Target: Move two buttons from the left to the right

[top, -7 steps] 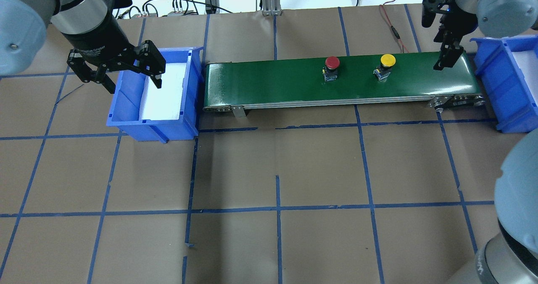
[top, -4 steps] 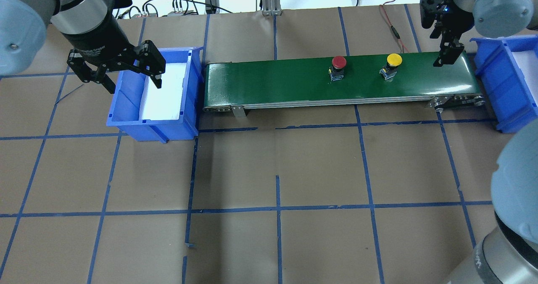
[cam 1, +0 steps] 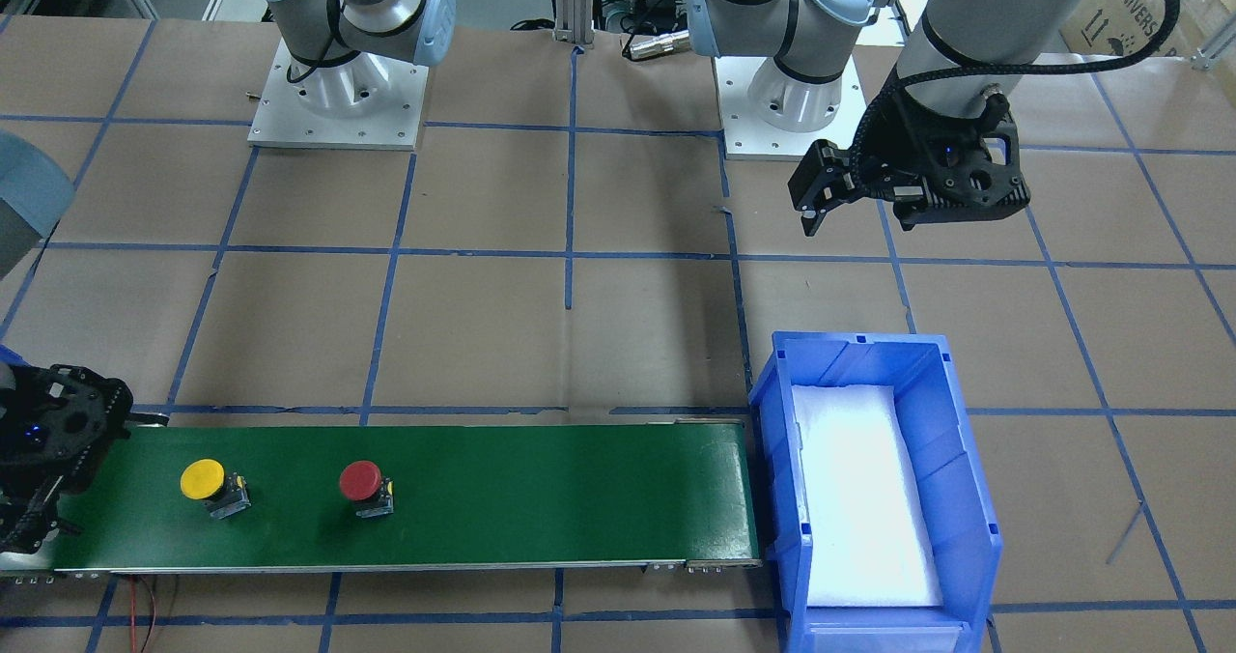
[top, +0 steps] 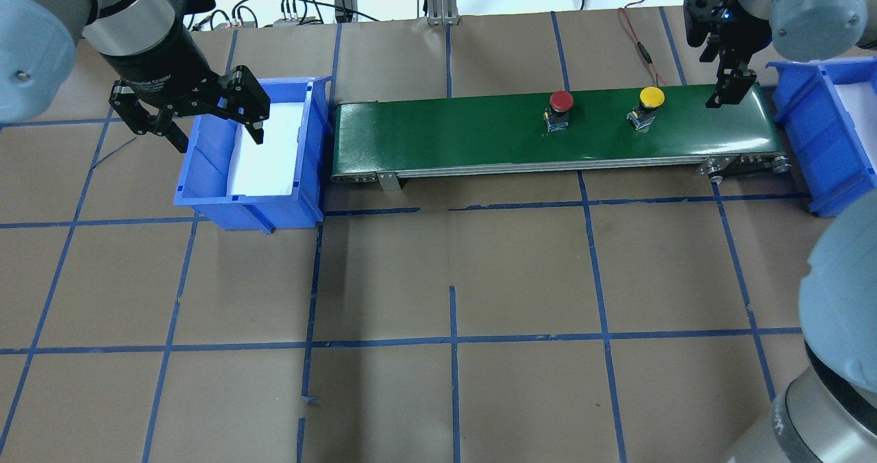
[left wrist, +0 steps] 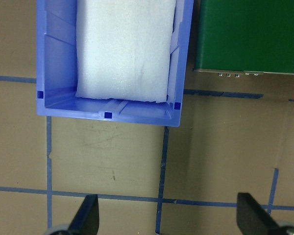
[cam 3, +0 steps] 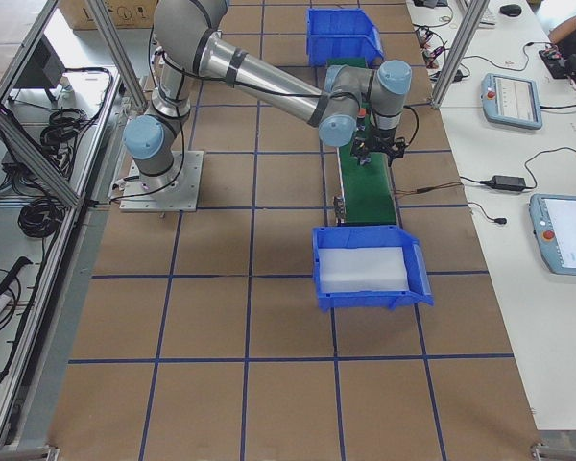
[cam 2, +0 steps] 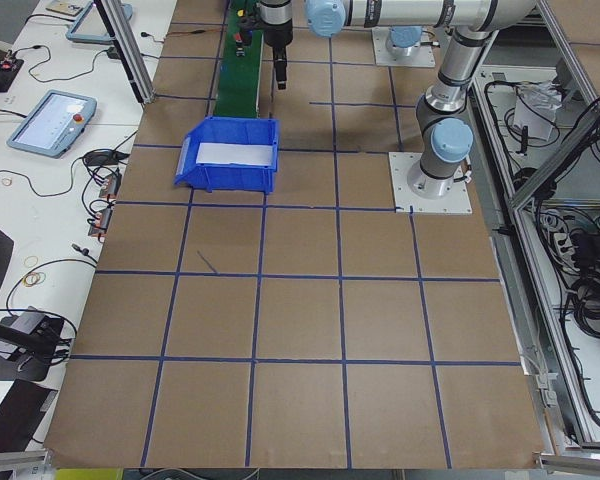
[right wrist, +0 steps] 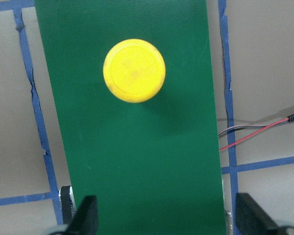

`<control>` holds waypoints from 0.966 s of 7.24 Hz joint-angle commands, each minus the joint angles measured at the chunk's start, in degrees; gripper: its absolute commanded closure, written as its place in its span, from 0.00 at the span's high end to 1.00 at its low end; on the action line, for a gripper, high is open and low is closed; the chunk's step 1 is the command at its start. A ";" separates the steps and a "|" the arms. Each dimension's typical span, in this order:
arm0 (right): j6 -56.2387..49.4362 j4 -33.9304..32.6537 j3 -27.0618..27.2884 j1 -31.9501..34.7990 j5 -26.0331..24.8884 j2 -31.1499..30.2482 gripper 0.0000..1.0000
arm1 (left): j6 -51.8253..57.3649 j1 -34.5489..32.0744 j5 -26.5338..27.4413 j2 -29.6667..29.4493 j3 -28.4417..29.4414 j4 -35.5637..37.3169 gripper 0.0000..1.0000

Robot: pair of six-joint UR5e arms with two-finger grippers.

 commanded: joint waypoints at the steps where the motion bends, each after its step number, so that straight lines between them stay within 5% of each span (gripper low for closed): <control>1: -2.52 0.00 -1.47 0.00 0.00 1.46 1.00 | 0.01 0.00 0.07 0.00 0.00 0.00 1.00; 7: -7.72 0.09 0.27 -0.09 -0.18 1.46 0.99 | 0.01 0.00 0.07 0.00 0.00 0.00 1.00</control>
